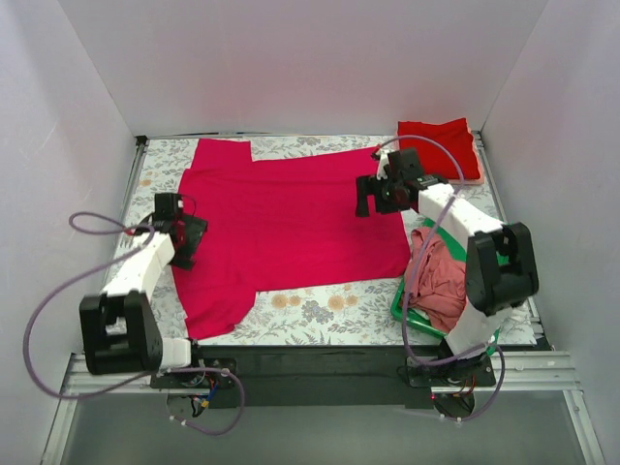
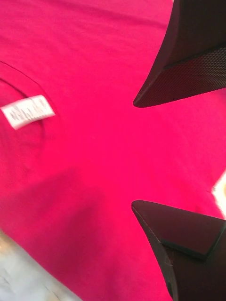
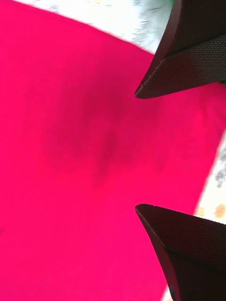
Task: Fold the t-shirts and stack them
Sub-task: Flatten the tshirt out
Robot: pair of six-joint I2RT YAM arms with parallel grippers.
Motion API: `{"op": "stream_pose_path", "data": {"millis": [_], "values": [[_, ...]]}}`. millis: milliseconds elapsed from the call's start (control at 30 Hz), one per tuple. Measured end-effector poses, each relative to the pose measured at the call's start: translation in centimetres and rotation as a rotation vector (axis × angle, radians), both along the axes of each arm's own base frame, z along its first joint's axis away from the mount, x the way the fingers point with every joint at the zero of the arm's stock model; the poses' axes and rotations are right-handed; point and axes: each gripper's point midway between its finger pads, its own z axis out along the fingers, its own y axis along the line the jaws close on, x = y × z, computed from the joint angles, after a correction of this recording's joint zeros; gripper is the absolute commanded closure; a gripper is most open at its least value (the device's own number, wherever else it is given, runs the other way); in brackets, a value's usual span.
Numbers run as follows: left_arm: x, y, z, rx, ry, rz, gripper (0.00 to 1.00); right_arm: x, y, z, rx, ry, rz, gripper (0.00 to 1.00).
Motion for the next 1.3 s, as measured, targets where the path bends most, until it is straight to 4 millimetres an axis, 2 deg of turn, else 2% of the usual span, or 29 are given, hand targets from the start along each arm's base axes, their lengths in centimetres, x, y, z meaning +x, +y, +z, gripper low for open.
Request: {"op": "stream_pose_path", "data": {"millis": [100,167,300,367,467,567,667,733,867,1033,1167,1300], "values": [[3.9,0.9,-1.2,0.052,0.029,-0.031,0.17,3.5,1.3,-1.3,-0.004,0.003,0.009,0.02],[7.4,1.8,-1.3,0.097,0.023,-0.045,0.17,5.5,1.7,-1.8,-0.018,-0.010,0.009,0.02],[14.4,2.8,-0.9,0.163,-0.030,-0.115,0.17,10.7,2.7,-2.5,-0.051,-0.063,0.003,0.02],[16.9,3.1,-1.2,0.182,-0.048,-0.150,0.17,12.7,3.0,-2.9,-0.061,-0.088,-0.003,0.02],[19.5,3.1,-2.9,0.193,-0.034,-0.199,0.18,15.1,3.2,-3.8,-0.084,-0.112,-0.022,0.02],[21.1,3.0,-5.6,0.192,0.003,-0.249,0.18,16.7,3.2,-4.8,-0.108,-0.126,-0.034,0.02],[23.1,2.7,-4.7,0.191,-0.041,-0.278,0.18,17.2,3.0,-5.8,-0.127,-0.124,-0.043,0.02],[23.5,2.8,-5.5,0.195,-0.033,-0.290,0.18,17.2,2.9,-6.2,-0.136,-0.119,-0.045,0.02],[25.1,3.0,-5.3,0.208,-0.045,-0.307,0.18,17.2,2.8,-6.4,-0.135,-0.119,-0.048,0.02],[28.4,3.9,-5.4,0.227,-0.081,-0.314,0.18,16.1,3.1,-8.1,-0.115,-0.079,-0.032,0.02],[30.7,4.7,-5.2,0.224,-0.120,-0.320,0.18,16.0,3.8,-8.0,-0.078,-0.073,-0.024,0.02],[32.1,5.3,-5.2,0.216,-0.150,-0.332,0.17,15.9,4.2,-7.9,-0.053,-0.069,-0.013,0.02]]}}
